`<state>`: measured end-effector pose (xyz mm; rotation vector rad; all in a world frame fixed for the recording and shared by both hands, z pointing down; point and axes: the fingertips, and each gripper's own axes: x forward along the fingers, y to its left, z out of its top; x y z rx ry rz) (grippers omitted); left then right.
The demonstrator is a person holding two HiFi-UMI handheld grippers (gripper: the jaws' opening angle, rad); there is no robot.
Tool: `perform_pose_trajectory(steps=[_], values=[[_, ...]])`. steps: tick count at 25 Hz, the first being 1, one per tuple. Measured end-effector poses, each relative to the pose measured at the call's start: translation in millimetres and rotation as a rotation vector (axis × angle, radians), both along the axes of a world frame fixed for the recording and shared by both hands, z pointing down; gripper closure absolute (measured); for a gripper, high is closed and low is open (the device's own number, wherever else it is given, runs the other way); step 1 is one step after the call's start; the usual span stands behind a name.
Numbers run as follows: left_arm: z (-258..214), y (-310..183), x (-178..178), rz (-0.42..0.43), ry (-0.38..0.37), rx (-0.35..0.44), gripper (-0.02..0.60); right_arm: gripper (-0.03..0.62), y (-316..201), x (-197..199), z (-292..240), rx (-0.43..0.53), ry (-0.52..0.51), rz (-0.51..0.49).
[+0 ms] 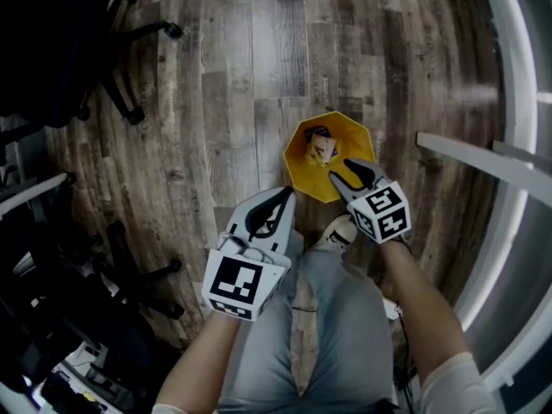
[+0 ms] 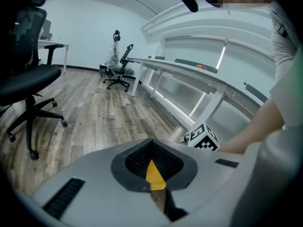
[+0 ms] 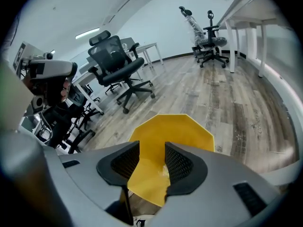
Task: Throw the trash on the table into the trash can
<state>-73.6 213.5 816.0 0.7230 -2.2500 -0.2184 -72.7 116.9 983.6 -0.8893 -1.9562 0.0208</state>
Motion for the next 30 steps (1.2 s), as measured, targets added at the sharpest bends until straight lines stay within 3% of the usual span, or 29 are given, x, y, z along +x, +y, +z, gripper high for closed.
perform_pose_trajectory(steps=[9, 16, 24, 30], values=[[-63.1, 2.3, -6.1, -0.003, -0.026, -0.007, 0.581, 0.413, -7.6, -3.2, -75.2, 0.003, -0.019, -0.021], [-159.4, 1.9, 0.6, -0.017, -0.067, -0.008, 0.581, 0.535, -10.9, -0.8, -205.9, -0.056, -0.111, -0.021], [-268.2, -15.5, 25.7, 0.058, -0.090, -0.003, 0.581, 0.556, -28.8, 8.5, -373.0, -0.190, -0.176, 0.089], [-340.9, -20.0, 38.8, 0.046, -0.113, 0.032, 0.581, 0.555, -47.3, 21.2, -469.9, -0.188, -0.240, 0.139]])
